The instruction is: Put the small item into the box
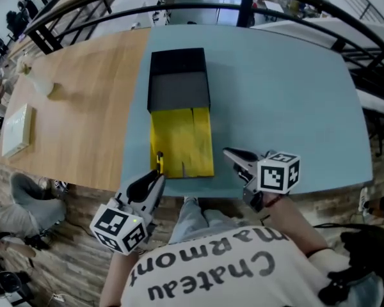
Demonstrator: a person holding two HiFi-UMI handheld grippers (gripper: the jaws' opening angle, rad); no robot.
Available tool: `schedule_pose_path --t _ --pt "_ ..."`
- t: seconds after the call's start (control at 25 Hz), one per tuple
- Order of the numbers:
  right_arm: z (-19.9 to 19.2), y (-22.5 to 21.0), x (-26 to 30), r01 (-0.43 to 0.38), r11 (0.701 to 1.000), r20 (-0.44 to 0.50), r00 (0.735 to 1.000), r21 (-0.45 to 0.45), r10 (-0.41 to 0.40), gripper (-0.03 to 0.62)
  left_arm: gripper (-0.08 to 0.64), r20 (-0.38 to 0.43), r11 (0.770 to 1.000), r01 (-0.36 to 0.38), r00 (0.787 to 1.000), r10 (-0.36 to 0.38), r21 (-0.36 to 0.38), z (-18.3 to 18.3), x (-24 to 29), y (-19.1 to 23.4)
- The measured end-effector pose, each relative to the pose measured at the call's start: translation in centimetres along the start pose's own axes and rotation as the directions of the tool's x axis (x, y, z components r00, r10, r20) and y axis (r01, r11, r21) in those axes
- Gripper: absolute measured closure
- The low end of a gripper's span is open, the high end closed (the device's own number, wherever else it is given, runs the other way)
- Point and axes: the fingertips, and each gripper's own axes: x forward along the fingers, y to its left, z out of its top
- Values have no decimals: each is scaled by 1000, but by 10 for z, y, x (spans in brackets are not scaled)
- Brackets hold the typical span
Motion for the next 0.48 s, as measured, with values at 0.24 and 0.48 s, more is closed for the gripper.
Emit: schedule_pose_path --t 0.24,0.48 --pt "12 -37 26 38 997 22 999 71 -40 548 500 -89 997 44 995 -38 66 4 46 30" --pt "15 -74 43 80 978 21 996 195 -85 548 500 -194 983 117 977 -89 141 -6 91 40"
